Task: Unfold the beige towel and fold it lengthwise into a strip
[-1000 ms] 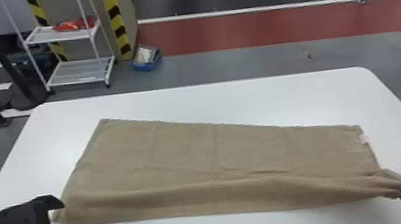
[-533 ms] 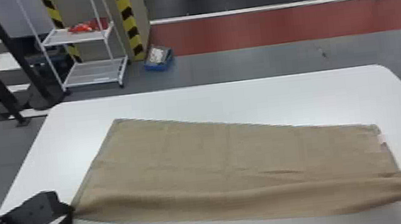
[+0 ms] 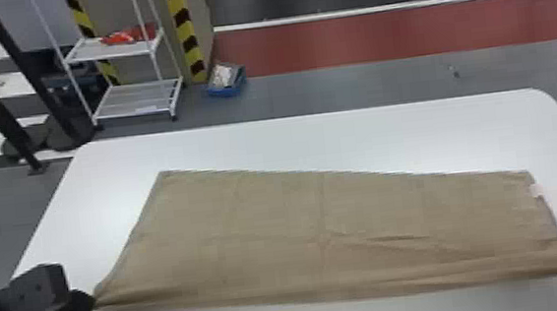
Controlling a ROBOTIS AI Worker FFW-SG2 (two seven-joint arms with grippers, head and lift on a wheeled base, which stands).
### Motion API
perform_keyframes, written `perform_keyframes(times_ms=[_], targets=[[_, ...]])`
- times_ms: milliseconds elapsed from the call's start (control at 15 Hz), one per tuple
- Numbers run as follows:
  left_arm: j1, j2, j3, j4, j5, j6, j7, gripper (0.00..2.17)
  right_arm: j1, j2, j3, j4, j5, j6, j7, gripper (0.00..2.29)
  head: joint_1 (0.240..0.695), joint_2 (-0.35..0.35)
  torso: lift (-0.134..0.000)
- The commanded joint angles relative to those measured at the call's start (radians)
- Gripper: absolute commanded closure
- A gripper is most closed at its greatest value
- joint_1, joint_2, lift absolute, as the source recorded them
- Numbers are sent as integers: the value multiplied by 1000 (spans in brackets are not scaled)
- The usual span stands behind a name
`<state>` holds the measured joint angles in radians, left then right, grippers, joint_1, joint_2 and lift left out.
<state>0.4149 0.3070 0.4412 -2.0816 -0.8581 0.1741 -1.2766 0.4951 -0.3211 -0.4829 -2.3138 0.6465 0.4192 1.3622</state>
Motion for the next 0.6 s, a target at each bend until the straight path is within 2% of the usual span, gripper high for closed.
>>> perform_keyframes(times_ms=[0,67,267,533], targets=[[2,-3,22,-69,5,15,-24,1612,-35,0,-40,4,-70,16,5,1447,695,65,-126],[-5,-5,27,-90,4,28,-40,1612,-59,-6,-48,7,-91,65,5,1447,695,61,-126],[-70,-3,11,-103,-12,104,-86,1612,-116,-30,-39,31,-90,166,5,1447,695,42,-126],[-225,0,-79,-60,-53,230,-86,1612,-211,-50,1,103,-76,252,5,1447,695,6,-126]])
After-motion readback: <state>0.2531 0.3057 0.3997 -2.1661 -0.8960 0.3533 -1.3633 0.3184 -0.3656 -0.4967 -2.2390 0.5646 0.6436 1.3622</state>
